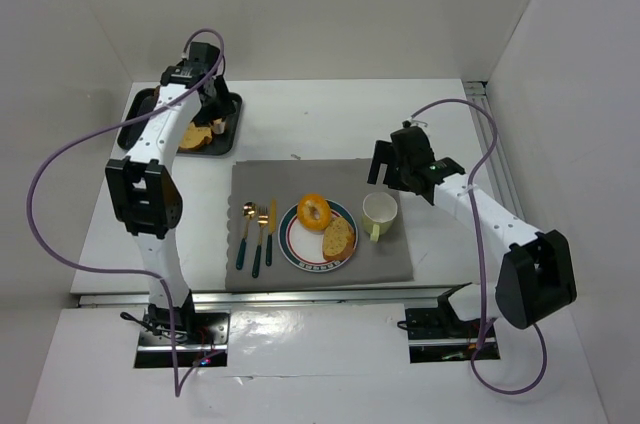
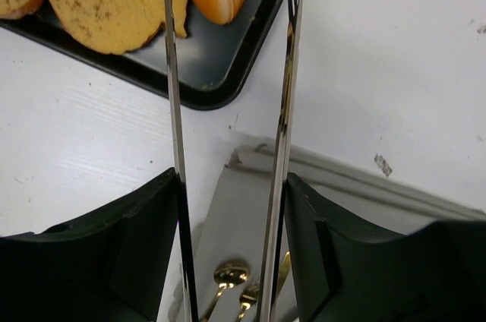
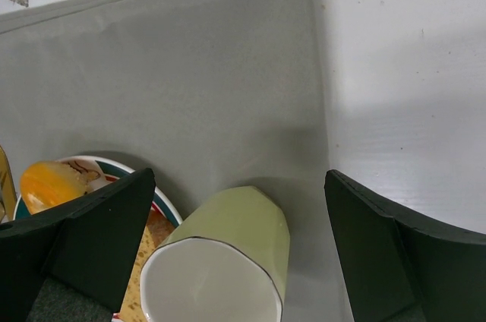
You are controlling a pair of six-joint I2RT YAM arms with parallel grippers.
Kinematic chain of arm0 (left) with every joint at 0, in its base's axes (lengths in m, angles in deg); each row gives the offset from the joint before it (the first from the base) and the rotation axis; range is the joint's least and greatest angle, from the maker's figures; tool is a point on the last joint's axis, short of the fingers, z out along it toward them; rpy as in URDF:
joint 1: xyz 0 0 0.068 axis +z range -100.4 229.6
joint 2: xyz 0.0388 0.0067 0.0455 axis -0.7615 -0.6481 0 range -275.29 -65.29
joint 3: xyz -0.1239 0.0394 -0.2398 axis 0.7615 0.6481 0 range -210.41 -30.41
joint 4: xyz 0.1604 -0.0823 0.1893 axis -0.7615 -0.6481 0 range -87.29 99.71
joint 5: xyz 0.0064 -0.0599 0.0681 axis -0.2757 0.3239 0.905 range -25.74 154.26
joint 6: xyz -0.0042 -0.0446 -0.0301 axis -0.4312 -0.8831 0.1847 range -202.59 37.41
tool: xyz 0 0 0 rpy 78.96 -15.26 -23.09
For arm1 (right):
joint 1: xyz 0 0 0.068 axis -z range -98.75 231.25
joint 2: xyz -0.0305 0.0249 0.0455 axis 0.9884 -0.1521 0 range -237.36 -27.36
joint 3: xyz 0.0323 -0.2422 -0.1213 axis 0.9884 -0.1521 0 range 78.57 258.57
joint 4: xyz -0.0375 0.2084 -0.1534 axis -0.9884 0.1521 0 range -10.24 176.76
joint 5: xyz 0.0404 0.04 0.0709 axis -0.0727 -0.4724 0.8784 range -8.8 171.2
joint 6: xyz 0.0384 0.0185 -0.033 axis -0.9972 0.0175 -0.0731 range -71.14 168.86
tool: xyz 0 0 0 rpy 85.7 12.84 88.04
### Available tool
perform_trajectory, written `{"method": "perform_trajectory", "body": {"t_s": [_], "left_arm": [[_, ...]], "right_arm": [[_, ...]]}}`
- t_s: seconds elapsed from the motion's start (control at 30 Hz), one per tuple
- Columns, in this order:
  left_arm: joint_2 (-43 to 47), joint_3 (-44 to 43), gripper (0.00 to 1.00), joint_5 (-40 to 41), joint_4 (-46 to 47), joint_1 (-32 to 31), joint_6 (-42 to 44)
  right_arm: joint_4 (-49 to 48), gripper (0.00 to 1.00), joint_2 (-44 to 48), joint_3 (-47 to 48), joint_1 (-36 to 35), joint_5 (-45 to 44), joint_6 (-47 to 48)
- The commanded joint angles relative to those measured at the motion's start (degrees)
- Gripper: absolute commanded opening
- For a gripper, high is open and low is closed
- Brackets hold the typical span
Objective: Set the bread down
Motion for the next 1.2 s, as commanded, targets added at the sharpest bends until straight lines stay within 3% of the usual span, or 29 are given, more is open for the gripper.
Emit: {"method": "perform_trajectory", "body": {"t_s": [0.0,0.27,0.53,0.67,0.7,0.8,1.0,1.17], "left_arm": [[-3.2,-5.3,0.66,5.0,-0.4,-1.1,-0.8],[-9.5,-7.8,0.65,9.6,-1.8,-2.9,-1.4],[-9.5,-6.7,0.61,11.4,-2.4,-4.0,-1.4],[-9.5,-6.7,0.48,10.9,-2.4,-4.0,-1.4],[-8.7,-6.7,0.38,10.1,-2.4,-4.0,-1.4],[-5.8,-6.7,0.26,8.8,-1.9,-5.9,0.6],[0.2,-7.2,0.20,9.4,-2.5,-8.3,1.2],[8.7,-2.0,0.14,7.9,-2.5,-8.8,1.9]], "right_arm": [[-2.5,1.00,-0.1,1.9,-0.5,0.3,1.0],[-2.5,1.00,-1.9,2.9,-0.5,-0.2,1.6],[-2.5,1.00,-2.4,2.9,-0.5,-0.2,1.6],[-2.5,1.00,-2.4,2.9,-0.5,-0.2,1.6],[-2.5,1.00,-2.4,2.9,-0.5,-0.2,1.6],[-2.5,1.00,-2.4,2.9,-0.5,-0.2,1.6],[-1.9,1.00,-1.8,2.9,-0.5,0.3,1.0],[-1.9,1.00,-1.1,2.9,-0.5,0.3,1.0]]}}
